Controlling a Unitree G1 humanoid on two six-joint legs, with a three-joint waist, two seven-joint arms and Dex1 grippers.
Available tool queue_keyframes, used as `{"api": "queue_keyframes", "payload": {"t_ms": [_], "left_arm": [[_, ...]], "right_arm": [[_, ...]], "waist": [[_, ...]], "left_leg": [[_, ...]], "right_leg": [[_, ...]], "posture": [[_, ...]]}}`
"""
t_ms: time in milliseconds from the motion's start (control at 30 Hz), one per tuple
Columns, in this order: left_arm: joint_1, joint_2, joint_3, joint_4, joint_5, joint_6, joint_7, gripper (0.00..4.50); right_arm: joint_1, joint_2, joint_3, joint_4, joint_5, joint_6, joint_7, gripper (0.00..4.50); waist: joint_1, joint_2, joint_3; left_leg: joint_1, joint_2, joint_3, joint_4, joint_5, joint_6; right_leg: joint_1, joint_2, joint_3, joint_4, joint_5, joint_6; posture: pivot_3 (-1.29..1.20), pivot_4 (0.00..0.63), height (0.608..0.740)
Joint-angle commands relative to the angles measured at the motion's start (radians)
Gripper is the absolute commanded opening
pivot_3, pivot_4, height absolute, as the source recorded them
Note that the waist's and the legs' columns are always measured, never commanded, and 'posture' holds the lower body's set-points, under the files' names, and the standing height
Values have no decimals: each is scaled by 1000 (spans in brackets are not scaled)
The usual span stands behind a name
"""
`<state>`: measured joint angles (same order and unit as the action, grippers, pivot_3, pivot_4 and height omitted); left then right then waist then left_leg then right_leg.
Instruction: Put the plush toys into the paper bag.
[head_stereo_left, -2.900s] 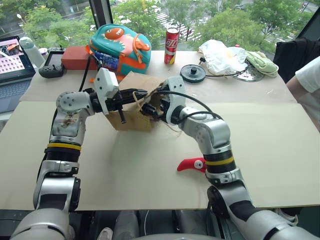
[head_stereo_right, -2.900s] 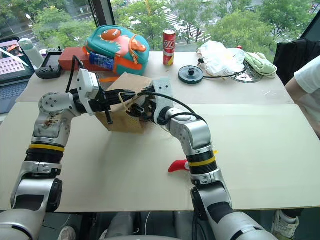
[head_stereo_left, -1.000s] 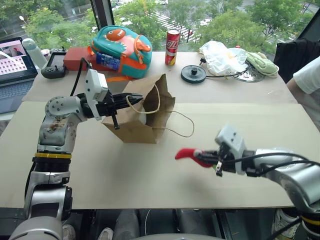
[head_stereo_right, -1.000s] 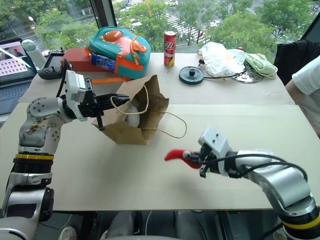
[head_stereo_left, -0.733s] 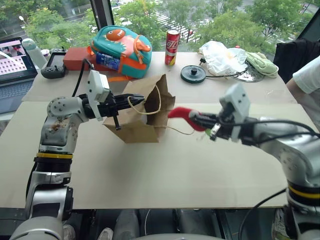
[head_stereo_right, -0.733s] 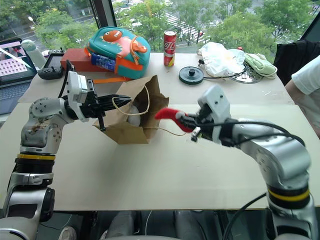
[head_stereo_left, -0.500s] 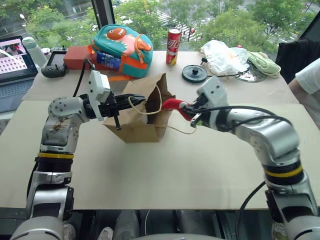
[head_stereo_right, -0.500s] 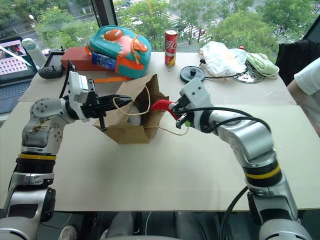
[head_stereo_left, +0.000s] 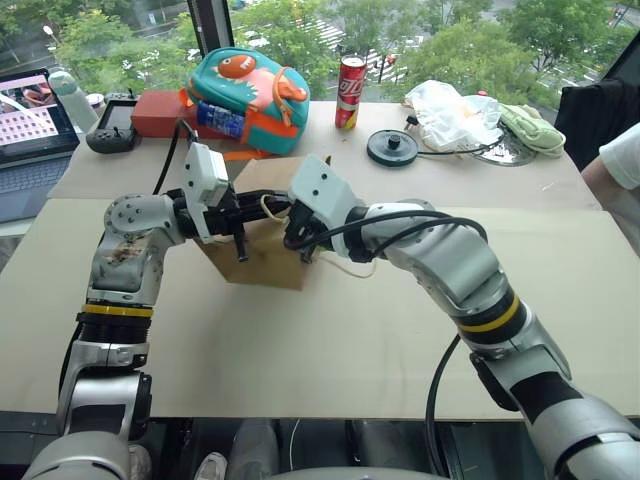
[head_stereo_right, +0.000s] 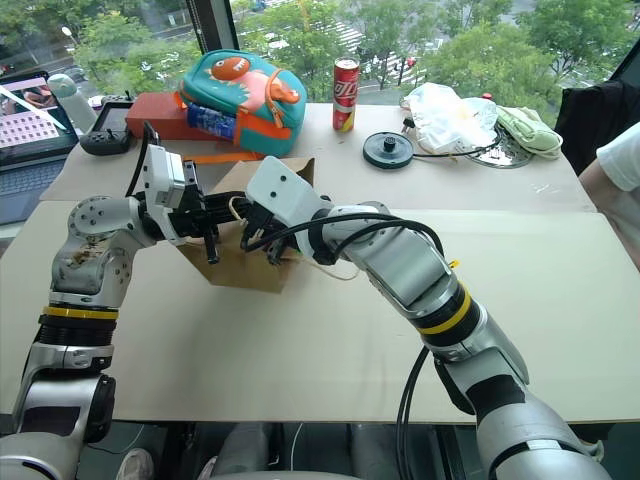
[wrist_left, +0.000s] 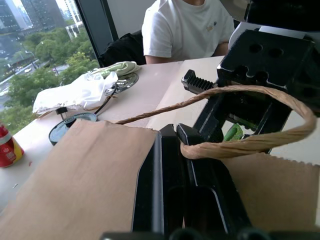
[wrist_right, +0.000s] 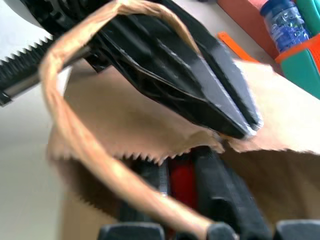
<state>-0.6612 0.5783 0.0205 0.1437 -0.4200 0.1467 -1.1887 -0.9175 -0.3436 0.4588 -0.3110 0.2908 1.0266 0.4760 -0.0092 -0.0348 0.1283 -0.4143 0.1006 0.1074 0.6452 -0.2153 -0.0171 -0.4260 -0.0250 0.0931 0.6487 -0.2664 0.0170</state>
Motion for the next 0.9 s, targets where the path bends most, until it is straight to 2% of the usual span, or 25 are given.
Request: {"api": "queue_keyframes", "payload": {"t_ms": [33,200,233,433,533,700,900], "left_arm": [[-26,0,8,-9,3,-21,3,0],[-29,-2,7,-3,7,-25,1,0],[-30,-2,7,-2,8,-26,0,0],[-32,-2,5,3,11,-31,-3,0],[-32,-2,6,3,12,-31,-5,0],[-32,-1,7,5,15,-30,-8,0],[-31,-1,8,5,16,-29,-13,0]], "right_arm": [[-8,14,-48,-16,-8,-1,-2,2414],[12,2,-107,-28,13,29,8,4239],[17,-7,-119,-34,16,34,14,4485],[109,-124,-214,-111,55,63,73,4485],[181,-184,-217,-157,70,60,103,4485],[244,-193,-175,-128,27,15,92,4485],[229,-186,-52,7,-89,-110,95,4485]], "waist": [[-2,0,0],[-3,0,0],[-3,0,0],[-2,0,0],[-3,0,0],[-11,0,0],[-7,0,0]], "left_leg": [[0,0,0,0,0,0],[0,0,0,0,0,0],[0,0,0,0,0,0],[0,0,0,0,0,0],[0,0,0,-1,0,0],[1,0,0,-1,0,0],[3,0,0,0,0,0]], "right_leg": [[0,0,0,0,0,0],[0,0,0,1,0,0],[0,0,0,0,0,0],[0,0,0,0,0,0],[0,0,0,0,0,0],[0,1,1,0,0,0],[1,1,1,0,0,0]], "posture": [[0,150,722],[0,150,722],[0,150,722],[0,150,722],[0,150,722],[0,150,722],[0,150,722]]}}
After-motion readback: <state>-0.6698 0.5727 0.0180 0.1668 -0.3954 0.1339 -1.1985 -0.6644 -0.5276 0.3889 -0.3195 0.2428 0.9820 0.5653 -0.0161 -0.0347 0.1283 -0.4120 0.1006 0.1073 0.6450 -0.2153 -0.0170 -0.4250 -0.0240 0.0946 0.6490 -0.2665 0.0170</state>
